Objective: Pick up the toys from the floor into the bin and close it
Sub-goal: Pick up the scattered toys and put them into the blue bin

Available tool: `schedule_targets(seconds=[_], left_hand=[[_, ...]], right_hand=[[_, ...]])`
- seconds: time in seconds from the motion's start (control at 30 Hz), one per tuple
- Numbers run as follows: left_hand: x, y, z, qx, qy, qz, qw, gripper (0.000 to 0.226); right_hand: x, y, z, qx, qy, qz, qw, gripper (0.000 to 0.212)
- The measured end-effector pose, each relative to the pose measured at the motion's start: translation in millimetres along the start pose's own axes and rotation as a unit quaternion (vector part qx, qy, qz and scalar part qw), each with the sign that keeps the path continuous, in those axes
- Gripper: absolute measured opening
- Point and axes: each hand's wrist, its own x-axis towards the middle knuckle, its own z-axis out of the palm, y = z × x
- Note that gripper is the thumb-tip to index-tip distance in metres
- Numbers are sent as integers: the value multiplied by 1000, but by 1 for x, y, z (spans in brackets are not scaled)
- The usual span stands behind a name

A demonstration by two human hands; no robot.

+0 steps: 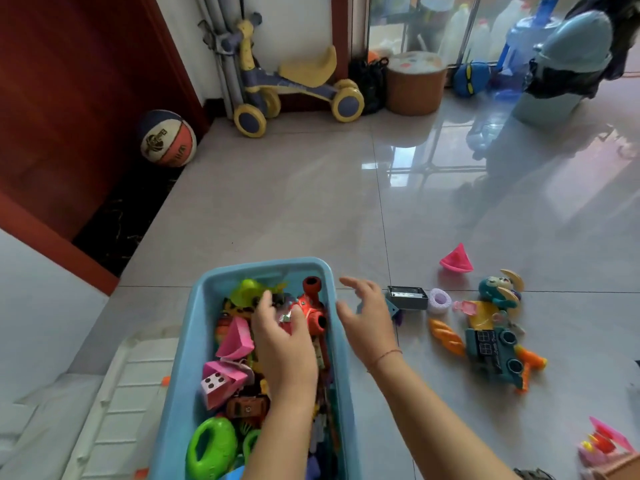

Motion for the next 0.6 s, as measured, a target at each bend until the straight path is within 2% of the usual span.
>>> schedule_targets(seconds=[0.1,0.23,0.33,0.43,0.53,0.6], left_hand=[[-23,4,61,27,-102,76,992,54],[-22,-11,144,132,-221,58,964,68],[0,-31,199,241,-260,0,935,78],[19,-65,232,336,-260,-50,904,90],[27,-96,247,434,-287,-43,853,107],[29,-107,253,453,-307,-26,836,110]], right_hand=[[11,64,-27,-44,67,45,996,43],[38,137,-60,-169,27,54,984,56],[74,179,-80,-290,-27,41,956,70],[107,201,-85,-383,-75,26,920,75],[126,219,-75,-422,-136,16,896,80],[134,230,-66,-434,-163,14,886,81]])
